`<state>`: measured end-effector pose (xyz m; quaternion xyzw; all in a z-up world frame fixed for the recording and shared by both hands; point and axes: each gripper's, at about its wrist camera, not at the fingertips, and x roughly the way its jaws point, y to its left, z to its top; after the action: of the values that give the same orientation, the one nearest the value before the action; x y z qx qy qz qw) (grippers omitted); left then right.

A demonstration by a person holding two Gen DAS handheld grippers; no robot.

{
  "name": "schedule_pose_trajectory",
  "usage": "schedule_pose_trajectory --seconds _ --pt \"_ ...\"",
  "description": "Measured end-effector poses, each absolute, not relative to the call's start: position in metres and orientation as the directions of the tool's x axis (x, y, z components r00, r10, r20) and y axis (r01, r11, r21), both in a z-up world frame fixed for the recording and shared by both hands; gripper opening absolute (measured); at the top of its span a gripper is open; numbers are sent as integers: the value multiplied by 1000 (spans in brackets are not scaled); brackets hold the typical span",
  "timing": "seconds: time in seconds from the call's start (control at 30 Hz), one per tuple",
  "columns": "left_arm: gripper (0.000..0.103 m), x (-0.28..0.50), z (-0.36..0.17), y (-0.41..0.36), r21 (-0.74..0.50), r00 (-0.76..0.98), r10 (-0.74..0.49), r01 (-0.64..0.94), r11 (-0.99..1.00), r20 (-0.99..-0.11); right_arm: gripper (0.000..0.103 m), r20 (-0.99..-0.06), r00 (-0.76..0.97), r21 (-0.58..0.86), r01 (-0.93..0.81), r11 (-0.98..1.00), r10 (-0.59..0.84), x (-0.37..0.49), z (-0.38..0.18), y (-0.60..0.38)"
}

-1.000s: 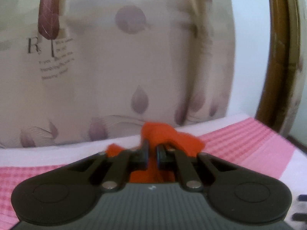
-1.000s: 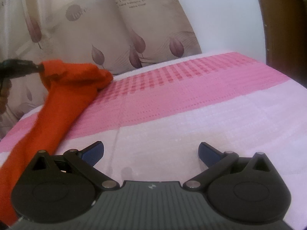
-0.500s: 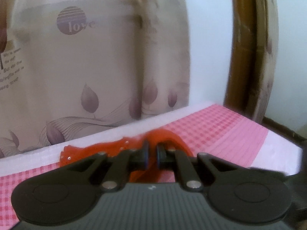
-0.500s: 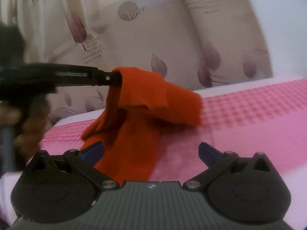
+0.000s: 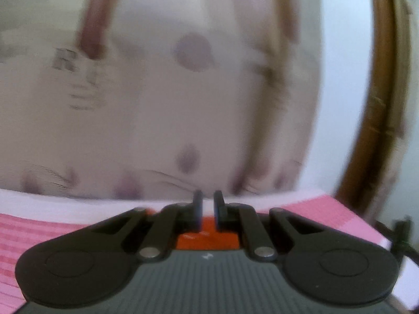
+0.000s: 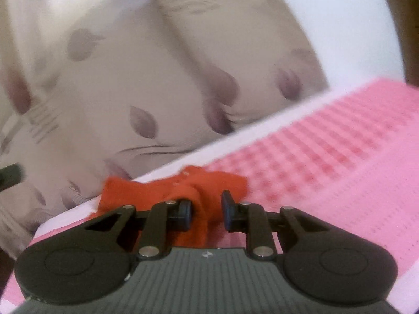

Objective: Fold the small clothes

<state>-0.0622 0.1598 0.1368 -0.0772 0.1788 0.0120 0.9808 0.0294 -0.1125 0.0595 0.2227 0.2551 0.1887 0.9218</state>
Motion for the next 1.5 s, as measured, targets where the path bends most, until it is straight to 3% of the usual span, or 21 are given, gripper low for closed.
schedule_pose_trajectory --seconds 0.13,0.2,0.37,0.47,0.77,0.8,0.83,0.93,1.0,1.13,1.2,1.3,1.4,1.47,1.5 --pt "9 -66 128 177 -148 919 25 -90 985 -393 31 -423 775 517 -220 827 470 21 40 -120" --pt "9 -63 122 167 -135 907 -28 -32 990 -421 37 -422 772 543 -205 814 476 17 34 -124" --pt "11 -42 96 112 -77 854 -195 180 981 -482 41 -425 759 568 -201 798 493 21 32 -123" --pt "11 -29 76 84 42 827 -184 242 969 -531 47 -423 760 583 -189 790 494 26 29 -124" --pt "13 10 40 73 43 765 -181 263 964 -618 56 -413 767 561 -211 801 491 24 31 -117" --pt "13 16 37 75 55 771 -135 214 975 -622 56 -416 766 559 -210 802 490 24 31 -117" --pt "1 19 36 82 45 780 -84 142 989 -620 56 -418 766 555 -209 805 488 24 31 -116" --pt "0 8 54 127 -75 858 34 -84 994 -513 62 -427 769 530 -214 820 476 24 33 -113" --pt "0 -14 76 173 -80 869 250 -312 947 -427 68 -428 769 517 -223 827 475 23 34 -111" --pt "0 -74 111 289 -111 721 584 -660 743 -373 76 -422 775 518 -219 827 470 22 34 -113" --pt "0 -105 117 338 -104 630 672 -755 648 -390 79 -416 777 527 -217 822 472 22 34 -115" --pt "0 -144 114 362 -203 694 569 -695 690 -442 85 -410 779 533 -219 818 475 22 34 -115" --pt "3 -133 104 305 -28 782 420 -486 874 -461 94 -412 788 519 -210 829 457 20 35 -113" --pt "14 -120 94 252 35 844 267 -284 958 -466 94 -418 789 509 -207 836 450 20 36 -111" --pt "42 -112 90 224 46 865 189 -190 981 -465 95 -420 790 504 -206 839 446 20 36 -110"
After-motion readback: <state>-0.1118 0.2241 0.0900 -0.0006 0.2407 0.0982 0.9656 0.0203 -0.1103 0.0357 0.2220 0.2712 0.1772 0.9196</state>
